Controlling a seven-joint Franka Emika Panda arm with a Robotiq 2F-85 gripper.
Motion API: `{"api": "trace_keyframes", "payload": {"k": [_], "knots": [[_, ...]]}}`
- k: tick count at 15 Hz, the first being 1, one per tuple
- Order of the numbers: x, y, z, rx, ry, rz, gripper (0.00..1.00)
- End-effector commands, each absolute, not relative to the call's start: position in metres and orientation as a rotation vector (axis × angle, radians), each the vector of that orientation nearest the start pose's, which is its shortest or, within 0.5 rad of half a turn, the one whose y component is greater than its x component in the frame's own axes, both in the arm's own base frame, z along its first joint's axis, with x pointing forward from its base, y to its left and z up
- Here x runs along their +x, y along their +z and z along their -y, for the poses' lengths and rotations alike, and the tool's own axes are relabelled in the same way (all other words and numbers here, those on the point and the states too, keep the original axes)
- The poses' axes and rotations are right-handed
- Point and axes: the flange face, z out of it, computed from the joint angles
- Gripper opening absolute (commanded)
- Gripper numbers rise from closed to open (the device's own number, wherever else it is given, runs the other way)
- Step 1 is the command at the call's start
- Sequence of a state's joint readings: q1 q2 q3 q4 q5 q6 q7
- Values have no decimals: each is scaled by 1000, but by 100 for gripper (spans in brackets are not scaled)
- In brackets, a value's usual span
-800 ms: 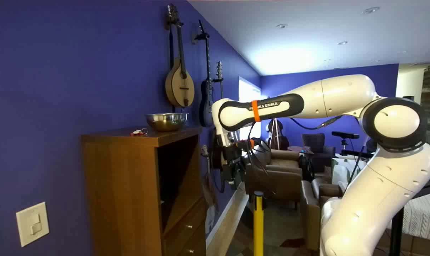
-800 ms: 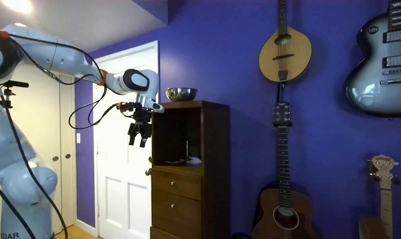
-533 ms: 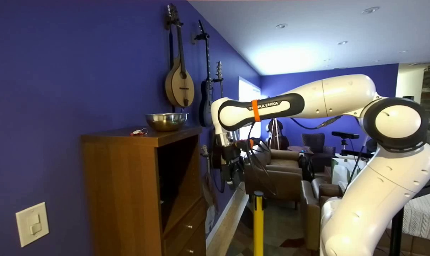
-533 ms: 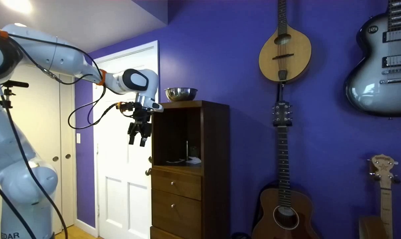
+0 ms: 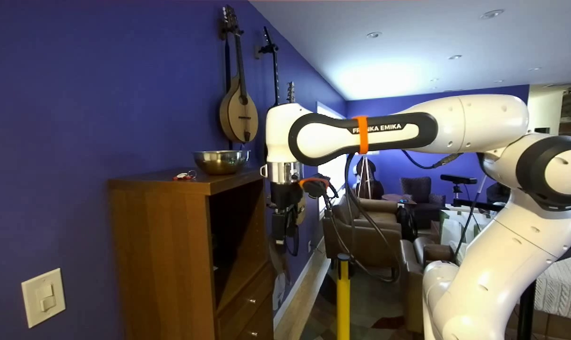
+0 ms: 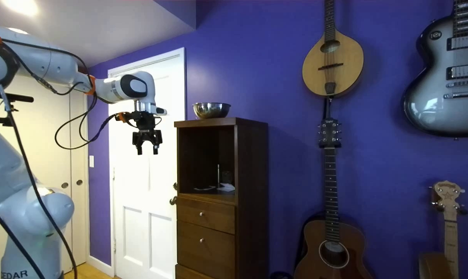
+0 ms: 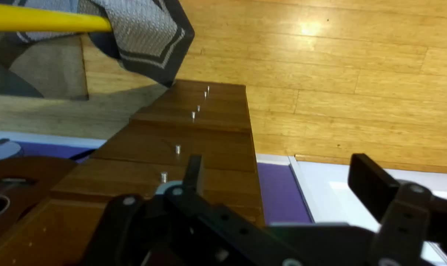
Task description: Pick up the keys and put them on the shelf immediately below the top shelf on the chest of drawers
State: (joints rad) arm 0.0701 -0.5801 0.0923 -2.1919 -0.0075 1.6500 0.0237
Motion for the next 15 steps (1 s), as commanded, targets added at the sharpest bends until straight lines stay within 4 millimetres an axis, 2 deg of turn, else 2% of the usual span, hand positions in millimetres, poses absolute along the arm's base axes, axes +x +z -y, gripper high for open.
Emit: {"api": "trace_keyframes", "payload": {"k": [1, 4, 5, 6, 9, 10, 13, 15], "knots": [[365, 612, -79, -3199, -117, 226, 100], [356, 623, -89, -3208, -182, 250, 100], [360, 625, -95, -3163, -277, 230, 100], [371, 641, -108, -3136, -431, 245, 100], [391, 684, -141, -3085, -728, 331, 100], [397, 706, -148, -3067, -834, 360, 100], [402, 756, -167, -2970, -1133, 430, 100], [413, 783, -166, -2907, -1328, 403, 100]]}}
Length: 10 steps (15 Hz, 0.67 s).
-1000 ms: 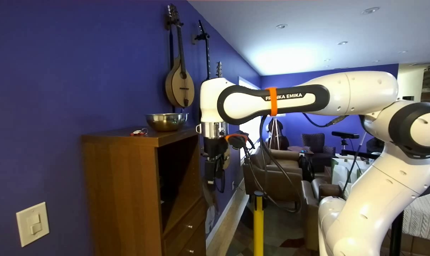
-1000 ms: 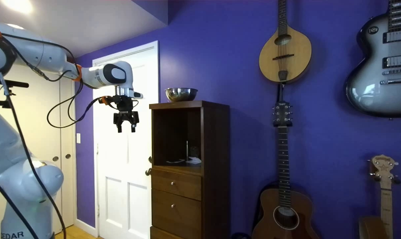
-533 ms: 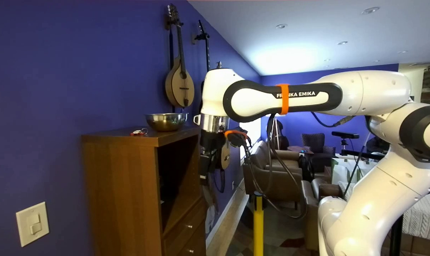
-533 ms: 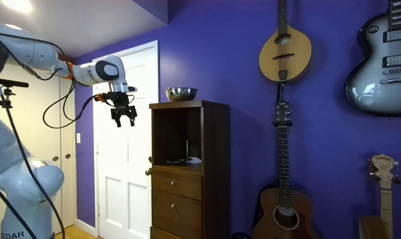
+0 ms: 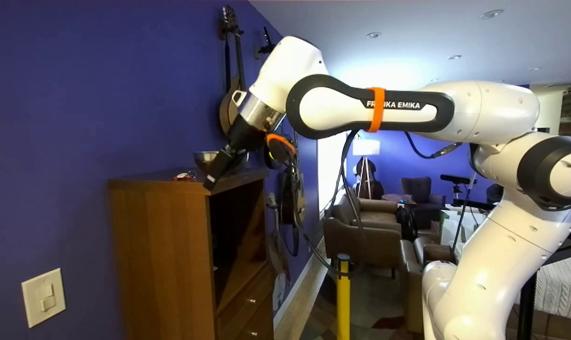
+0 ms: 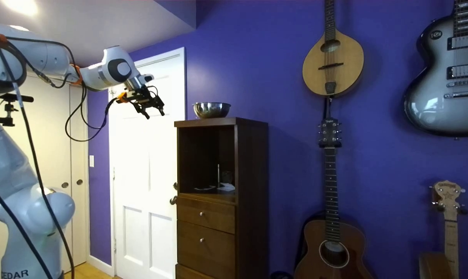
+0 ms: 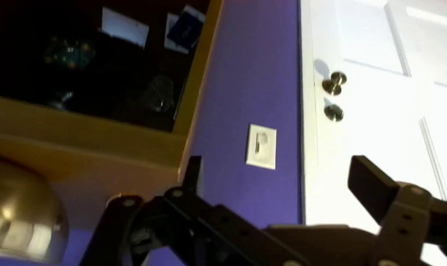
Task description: Pick up the keys and put them on the shelf immediately below the top shelf on the chest of drawers
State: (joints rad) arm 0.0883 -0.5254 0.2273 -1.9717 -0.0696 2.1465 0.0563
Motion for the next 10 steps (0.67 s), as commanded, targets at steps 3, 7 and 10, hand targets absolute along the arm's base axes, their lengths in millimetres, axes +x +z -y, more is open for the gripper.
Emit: {"api": "trace_keyframes", "payload": {"k": [3, 7, 10], "knots": [[442, 791, -145, -2904, -1478, 337, 100], [447, 783, -133, -2916, -1469, 315, 100], [457, 776, -136, -2883, -1406, 295, 100]]}}
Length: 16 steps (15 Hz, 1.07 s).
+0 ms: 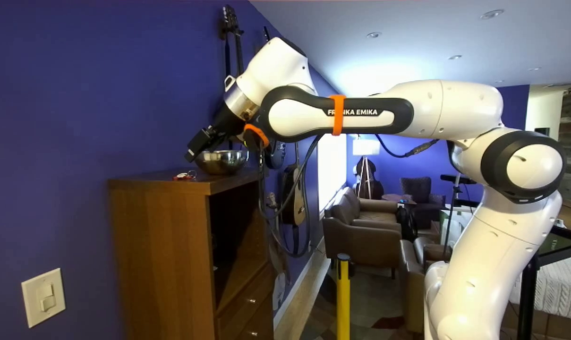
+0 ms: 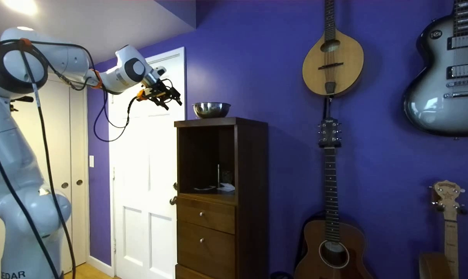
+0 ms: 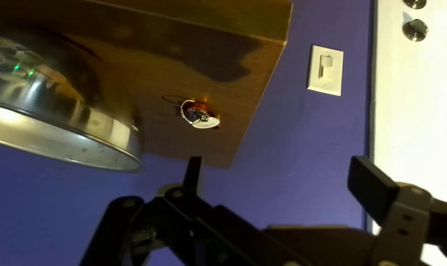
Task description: Pick up the keys and put them on the shelf immediately below the top shelf on the chest of drawers
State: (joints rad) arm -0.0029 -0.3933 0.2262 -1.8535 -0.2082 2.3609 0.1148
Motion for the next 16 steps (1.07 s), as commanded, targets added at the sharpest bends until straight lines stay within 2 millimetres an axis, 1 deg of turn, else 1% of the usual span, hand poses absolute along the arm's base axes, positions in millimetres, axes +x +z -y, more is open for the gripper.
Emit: {"api": "trace_keyframes", "payload": {"k": [1, 4, 8, 9, 11, 12, 14, 15, 16], "knots": [[459, 776, -136, -2884, -1401, 281, 100], [474, 772, -129, -2871, -1421, 224, 100], [501, 760, -115, -2863, -1430, 114, 99], [507, 757, -113, -2866, -1431, 90, 92], [518, 751, -106, -2869, -1432, 40, 84], [522, 750, -105, -2862, -1437, 20, 75], [528, 749, -100, -2855, -1454, -19, 77], [530, 748, -98, -2855, -1458, -42, 72], [532, 748, -96, -2854, -1464, -64, 76]]}}
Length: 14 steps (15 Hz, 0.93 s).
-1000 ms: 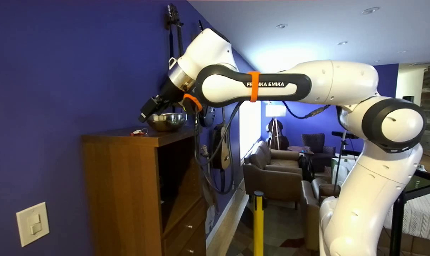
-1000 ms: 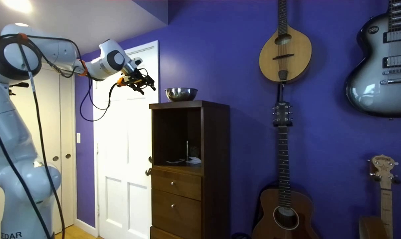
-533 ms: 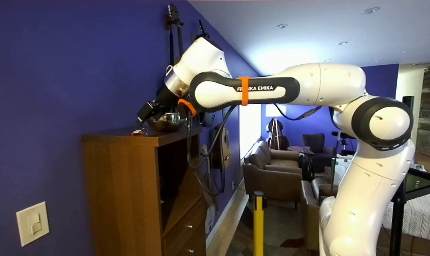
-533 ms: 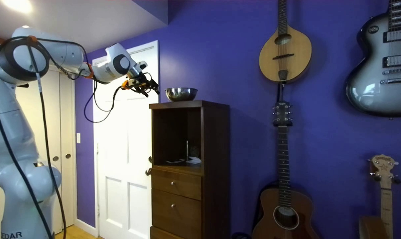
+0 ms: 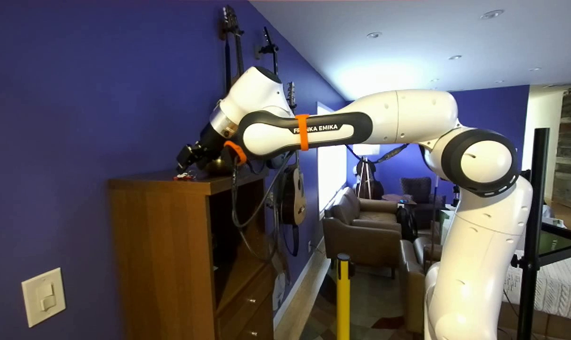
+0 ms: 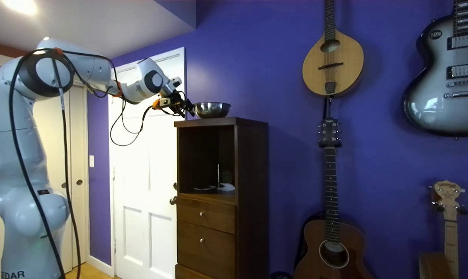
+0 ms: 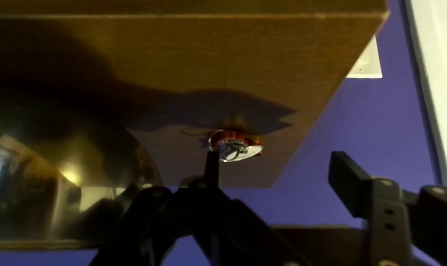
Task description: Pick up the keys and put them on the shelf immediately below the top shelf on the chest of drawers
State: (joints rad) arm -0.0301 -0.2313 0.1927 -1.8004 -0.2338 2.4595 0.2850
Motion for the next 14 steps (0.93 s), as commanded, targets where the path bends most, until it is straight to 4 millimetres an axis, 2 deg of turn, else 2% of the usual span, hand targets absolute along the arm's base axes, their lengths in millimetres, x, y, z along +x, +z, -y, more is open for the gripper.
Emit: {"api": "trace_keyframes", "payload": {"k": [1, 9, 14], "knots": [[533, 748, -95, -2853, -1471, -81, 75], [545, 740, -90, -2872, -1486, -146, 76], [561, 733, -87, -2874, -1481, -147, 70]]}}
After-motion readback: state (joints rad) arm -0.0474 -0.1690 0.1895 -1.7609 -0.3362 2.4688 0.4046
